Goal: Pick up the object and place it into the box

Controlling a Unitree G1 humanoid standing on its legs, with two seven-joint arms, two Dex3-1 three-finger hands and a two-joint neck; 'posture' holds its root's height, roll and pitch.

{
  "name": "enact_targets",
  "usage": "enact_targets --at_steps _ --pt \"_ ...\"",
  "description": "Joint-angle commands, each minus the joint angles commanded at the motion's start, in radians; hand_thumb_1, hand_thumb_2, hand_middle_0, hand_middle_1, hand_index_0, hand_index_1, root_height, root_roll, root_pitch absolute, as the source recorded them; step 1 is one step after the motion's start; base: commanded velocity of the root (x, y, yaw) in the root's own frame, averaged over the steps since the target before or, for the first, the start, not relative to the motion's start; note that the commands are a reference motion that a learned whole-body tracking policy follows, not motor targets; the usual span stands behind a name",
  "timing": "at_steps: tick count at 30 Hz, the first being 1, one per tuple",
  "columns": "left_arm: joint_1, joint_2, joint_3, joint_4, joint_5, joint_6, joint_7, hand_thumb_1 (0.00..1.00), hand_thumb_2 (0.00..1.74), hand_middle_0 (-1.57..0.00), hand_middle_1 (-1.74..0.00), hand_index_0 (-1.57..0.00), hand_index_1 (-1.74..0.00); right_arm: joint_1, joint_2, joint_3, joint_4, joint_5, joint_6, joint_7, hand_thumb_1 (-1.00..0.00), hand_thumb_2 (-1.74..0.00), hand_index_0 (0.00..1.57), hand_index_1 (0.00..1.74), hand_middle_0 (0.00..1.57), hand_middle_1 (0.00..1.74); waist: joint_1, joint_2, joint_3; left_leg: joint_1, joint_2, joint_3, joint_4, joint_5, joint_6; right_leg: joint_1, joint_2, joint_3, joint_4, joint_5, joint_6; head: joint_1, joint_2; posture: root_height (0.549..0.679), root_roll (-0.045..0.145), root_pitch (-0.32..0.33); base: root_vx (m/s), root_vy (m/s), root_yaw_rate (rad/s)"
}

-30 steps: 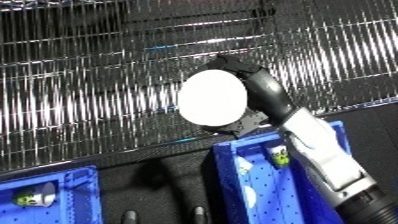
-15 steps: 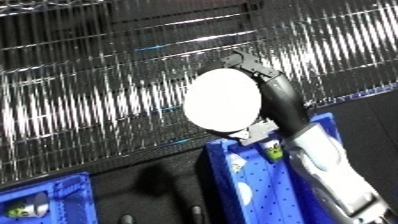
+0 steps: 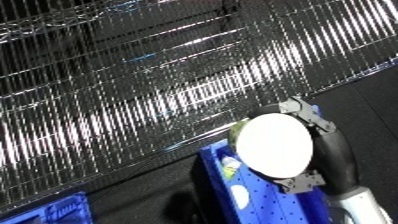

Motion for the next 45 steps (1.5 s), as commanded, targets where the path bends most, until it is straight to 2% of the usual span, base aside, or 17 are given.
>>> enact_targets --at_steps 5,11,13,16,22,28,36,40,45 --pt "0.005 0.001 0.006 0.020 -0.012 -0.015 -0.005 0.00 0.00 0.00 0.00 0.00 0.00 0.123 0.023 -0.066 0.167 0.162 -0.052 0.058 -0.85 -1.48 1.33 1.48 1.33 1.48 -0.017 -0.011 0.000 0.022 0.000 0.000 -0.005 -0.011 0.0033 0.025 0.0038 0.002 -0.015 0.003 0.0006 0.057 -0.024 0.638 0.074 0.144 -0.011 -0.004 -0.077" --pt "-0.003 0.004 -0.021 0.032 -0.019 -0.019 -0.003 0.00 0.00 0.00 0.00 0.00 0.00 0.158 0.029 -0.076 0.426 0.312 -0.044 0.157 -0.85 -1.48 1.33 1.48 1.33 1.48 -0.013 -0.007 0.000 0.038 -0.004 -0.008 -0.004 -0.012 0.0067 0.045 0.0058 0.000 -0.026 0.008 -0.0032 0.176 -0.051 0.640 0.071 0.131 -0.008 -0.007 -0.037" --pt "-0.005 0.001 -0.035 0.040 -0.019 -0.025 -0.008 0.00 0.00 0.00 0.00 0.00 0.00 0.146 0.026 -0.086 0.524 0.363 -0.032 0.199 -0.75 -1.30 1.18 1.30 1.18 1.30 -0.008 0.000 0.000 0.041 -0.008 -0.010 -0.003 -0.013 0.0083 0.050 0.0050 -0.001 -0.027 0.008 -0.0052 0.217 -0.061 0.640 0.072 0.127 -0.004 0.008 -0.004" --pt "-0.008 -0.004 -0.052 0.054 -0.019 -0.034 -0.017 0.00 0.00 0.00 0.00 0.00 0.00 0.115 0.021 -0.101 0.648 0.401 -0.015 0.252 -0.60 -1.04 0.94 1.04 0.94 1.04 0.000 0.013 0.000 0.045 -0.016 -0.012 -0.004 -0.014 0.0104 0.054 0.0030 -0.002 -0.027 0.007 -0.0074 0.255 -0.079 0.640 0.074 0.122 -0.002 0.015 0.021" --pt "-0.015 -0.006 -0.069 0.065 -0.020 -0.031 -0.032 0.00 0.00 0.00 0.00 0.00 0.00 0.064 0.011 -0.109 0.803 0.387 -0.001 0.281 -0.30 -0.52 0.47 0.52 0.47 0.52 0.009 0.033 0.000 0.052 -0.028 -0.013 -0.012 -0.012 0.0118 0.058 0.0028 -0.001 -0.031 0.011 -0.0074 0.316 -0.123 0.641 0.077 0.118 -0.003 0.013 0.017" --pt "-0.023 -0.005 -0.082 0.072 -0.022 -0.030 -0.044 0.00 0.00 0.00 0.00 0.00 0.00 0.030 0.009 -0.107 0.895 0.378 0.006 0.297 0.00 0.00 0.00 0.00 0.00 0.00 0.014 0.042 0.000 0.056 -0.036 -0.015 -0.017 -0.011 0.0141 0.061 0.0054 0.000 -0.032 0.015 -0.0056 0.341 -0.176 0.641 0.078 0.113 -0.010 -0.003 0.014" --pt "-0.037 -0.006 -0.086 0.084 -0.021 -0.031 -0.049 0.00 0.00 0.00 0.00 0.00 0.00 0.021 0.019 -0.106 0.923 0.361 0.010 0.312 0.00 0.00 0.00 0.00 0.00 0.00 0.012 0.047 0.000 0.075 -0.038 -0.017 -0.033 -0.004 0.0124 0.074 0.0068 0.002 -0.040 0.018 -0.0023 0.328 -0.215 0.642 0.079 0.105 -0.005 -0.004 0.002" --pt "-0.040 -0.004 -0.079 0.092 -0.018 -0.031 -0.058 0.00 0.00 0.00 0.00 0.00 0.00 0.022 0.024 -0.102 0.923 0.345 0.021 0.320 0.00 0.00 0.00 0.00 0.00 0.00 0.011 0.046 0.000 0.084 -0.040 -0.017 -0.039 -0.001 0.0112 0.081 0.0091 0.003 -0.044 0.018 -0.0027 0.307 -0.234 0.643 0.080 0.100 -0.013 0.005 0.006" --pt "-0.045 -0.001 -0.072 0.098 -0.010 -0.030 -0.068 0.00 0.00 0.00 0.00 0.00 0.00 0.027 0.039 -0.081 0.913 0.274 0.027 0.325 0.00 0.00 0.00 0.00 0.00 0.00 0.014 0.040 0.000 0.096 -0.040 -0.022 -0.042 0.001 0.0091 0.096 0.0106 0.002 -0.044 0.014 -0.0041 0.233 -0.261 0.643 0.080 0.090 -0.012 -0.007 0.037"
